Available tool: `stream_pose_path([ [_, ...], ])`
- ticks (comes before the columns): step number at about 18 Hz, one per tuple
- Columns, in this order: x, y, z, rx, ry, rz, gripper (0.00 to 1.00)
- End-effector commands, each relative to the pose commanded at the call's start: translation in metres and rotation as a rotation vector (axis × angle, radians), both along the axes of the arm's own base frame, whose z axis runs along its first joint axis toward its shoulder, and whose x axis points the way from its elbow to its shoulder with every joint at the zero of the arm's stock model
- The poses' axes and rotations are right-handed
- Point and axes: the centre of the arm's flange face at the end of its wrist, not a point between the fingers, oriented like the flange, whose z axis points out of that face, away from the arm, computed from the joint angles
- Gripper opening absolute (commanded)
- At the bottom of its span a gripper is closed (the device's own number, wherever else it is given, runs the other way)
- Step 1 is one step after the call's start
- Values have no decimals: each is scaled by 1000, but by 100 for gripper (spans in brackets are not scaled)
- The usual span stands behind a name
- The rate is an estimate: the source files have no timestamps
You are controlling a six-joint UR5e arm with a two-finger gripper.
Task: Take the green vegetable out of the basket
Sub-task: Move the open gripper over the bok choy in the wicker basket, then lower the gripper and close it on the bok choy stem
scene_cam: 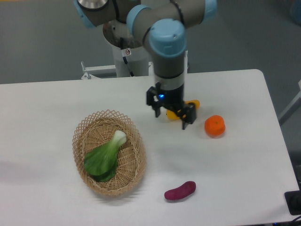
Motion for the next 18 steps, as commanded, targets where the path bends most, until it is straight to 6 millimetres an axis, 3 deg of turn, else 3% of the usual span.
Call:
stream_pose_path([
  [4,33,29,-32,-58,-20,-8,100],
  [10,78,53,-66,-110,-52,-98,100],
  [18,104,48,-106,-118,-53,-135,100],
])
